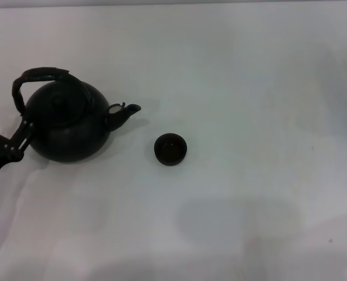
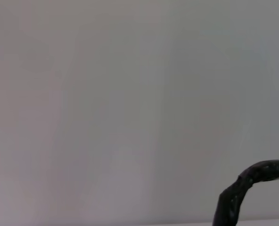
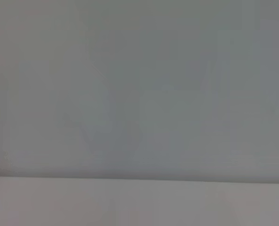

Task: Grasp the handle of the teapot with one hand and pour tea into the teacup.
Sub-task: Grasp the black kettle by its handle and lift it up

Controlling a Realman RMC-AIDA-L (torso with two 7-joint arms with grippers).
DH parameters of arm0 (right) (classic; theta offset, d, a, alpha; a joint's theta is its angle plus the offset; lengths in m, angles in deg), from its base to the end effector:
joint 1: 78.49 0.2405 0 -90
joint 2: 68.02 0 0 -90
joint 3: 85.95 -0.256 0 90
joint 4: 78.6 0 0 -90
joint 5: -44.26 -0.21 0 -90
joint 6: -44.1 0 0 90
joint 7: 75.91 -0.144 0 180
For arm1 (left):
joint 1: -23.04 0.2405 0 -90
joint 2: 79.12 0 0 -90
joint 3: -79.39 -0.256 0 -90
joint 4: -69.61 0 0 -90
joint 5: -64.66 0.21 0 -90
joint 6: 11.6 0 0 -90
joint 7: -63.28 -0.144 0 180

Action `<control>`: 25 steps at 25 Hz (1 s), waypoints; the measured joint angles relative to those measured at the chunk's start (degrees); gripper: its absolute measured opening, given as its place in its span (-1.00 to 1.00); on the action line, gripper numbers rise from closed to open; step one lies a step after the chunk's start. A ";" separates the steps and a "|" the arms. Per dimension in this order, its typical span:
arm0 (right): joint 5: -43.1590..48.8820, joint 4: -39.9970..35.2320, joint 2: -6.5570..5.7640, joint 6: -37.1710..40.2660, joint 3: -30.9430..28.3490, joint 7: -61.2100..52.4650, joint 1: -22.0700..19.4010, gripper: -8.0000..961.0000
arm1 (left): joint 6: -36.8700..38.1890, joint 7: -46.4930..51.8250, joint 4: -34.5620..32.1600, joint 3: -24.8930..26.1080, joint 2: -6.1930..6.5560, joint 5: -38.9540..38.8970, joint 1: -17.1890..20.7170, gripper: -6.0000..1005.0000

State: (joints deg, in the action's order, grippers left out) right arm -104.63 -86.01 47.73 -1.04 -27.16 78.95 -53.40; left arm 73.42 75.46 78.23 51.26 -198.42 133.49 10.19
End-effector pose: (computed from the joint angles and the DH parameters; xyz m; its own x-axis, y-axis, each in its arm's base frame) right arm 0.4022 0.3383 0.0185 0.6884 -0.2978 -0.6614 -0.6992 -0.0298 -0.7143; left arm -0.3606 0.2119 -0.0375 0.6737 0.0283 0.7384 0.7205 -0.2470 -0.6479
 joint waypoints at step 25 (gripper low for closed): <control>0.01 -0.54 0.00 -0.04 -0.07 0.00 0.22 0.76 | -2.94 -3.89 -0.09 0.56 0.03 -1.52 -2.84 0.11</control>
State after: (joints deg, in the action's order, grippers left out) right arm -104.62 -86.55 47.73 -1.08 -27.23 78.95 -53.18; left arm 70.49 71.56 78.13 51.82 -198.39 131.96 7.35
